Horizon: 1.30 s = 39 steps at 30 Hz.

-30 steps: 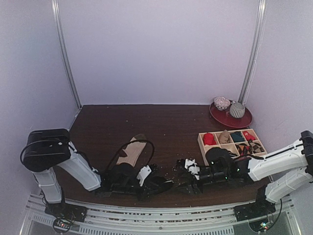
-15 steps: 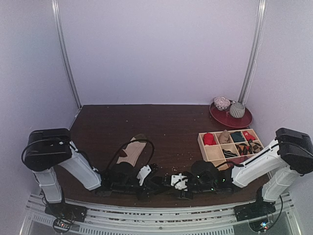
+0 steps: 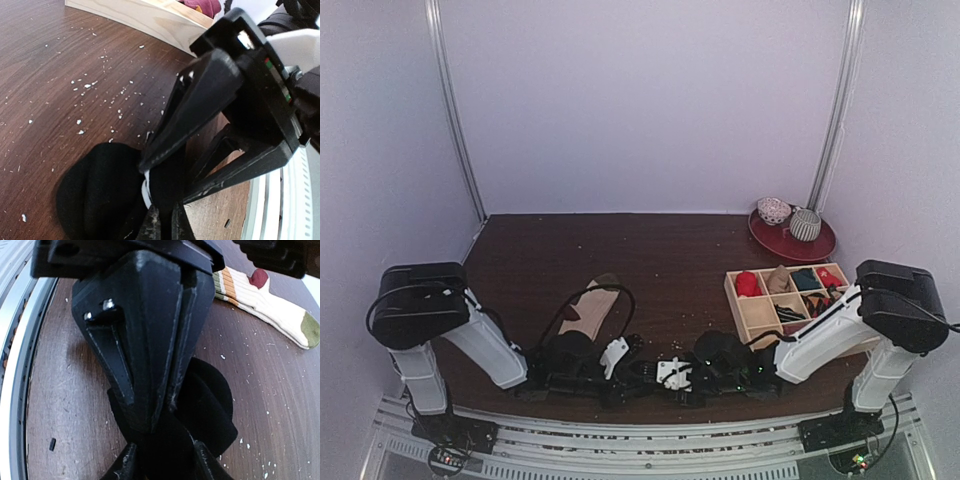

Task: Roll the socks
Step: Roll the sock at the center of the board.

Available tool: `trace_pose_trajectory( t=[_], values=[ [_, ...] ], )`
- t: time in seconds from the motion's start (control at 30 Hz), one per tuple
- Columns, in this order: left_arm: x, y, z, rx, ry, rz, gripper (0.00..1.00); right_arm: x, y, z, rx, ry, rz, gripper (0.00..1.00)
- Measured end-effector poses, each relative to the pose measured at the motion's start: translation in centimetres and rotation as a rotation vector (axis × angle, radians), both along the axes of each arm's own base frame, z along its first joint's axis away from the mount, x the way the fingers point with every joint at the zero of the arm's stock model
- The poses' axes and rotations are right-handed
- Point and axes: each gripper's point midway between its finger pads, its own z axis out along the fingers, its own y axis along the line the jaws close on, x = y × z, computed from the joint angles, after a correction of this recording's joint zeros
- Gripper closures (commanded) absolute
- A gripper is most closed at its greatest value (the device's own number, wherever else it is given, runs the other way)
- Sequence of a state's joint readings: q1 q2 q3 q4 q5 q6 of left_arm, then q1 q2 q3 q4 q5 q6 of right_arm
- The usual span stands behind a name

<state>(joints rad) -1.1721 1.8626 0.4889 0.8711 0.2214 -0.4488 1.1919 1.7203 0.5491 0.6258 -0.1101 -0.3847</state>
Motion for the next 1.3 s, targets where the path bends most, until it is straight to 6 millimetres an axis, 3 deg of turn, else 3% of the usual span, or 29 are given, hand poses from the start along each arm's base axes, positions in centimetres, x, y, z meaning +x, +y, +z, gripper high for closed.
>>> trace_pose_trajectory(
  t=[0.17, 0.2, 0.33, 0.47, 0.77, 1.07, 1.3],
  values=[
    [0.0, 0.1, 0.0, 0.000, -0.008, -0.003, 0.98, -0.3, 0.5, -0.2, -0.013, 0.049, 0.001, 0.85],
    [0.0, 0.2, 0.0, 0.002, -0.012, -0.002, 0.87, -0.3, 0.5, -0.2, -0.018, 0.056, 0.002, 0.85],
    [0.2, 0.9, 0.3, 0.036, -0.041, 0.009, 0.69, -0.4, 1.1, 0.0, -0.036, 0.119, -0.019, 0.85],
    [0.1, 2.3, 1.1, 0.101, -0.083, 0.025, 0.64, -1.0, 1.4, 0.1, -0.065, 0.204, -0.038, 0.85],
    [2.7, 7.6, -0.3, 0.327, -0.141, 0.210, 0.74, -1.6, 0.7, 0.0, -0.107, 0.288, -0.077, 0.85],
    [3.3, 6.5, -0.2, 0.271, -0.130, 0.209, 0.76, -1.7, 1.1, -0.1, -0.112, 0.322, -0.091, 0.85],
    [3.3, 5.4, -0.2, 0.235, -0.128, 0.186, 0.77, -2.1, 3.9, -0.2, -0.213, 0.466, -0.094, 0.85]
  ],
)
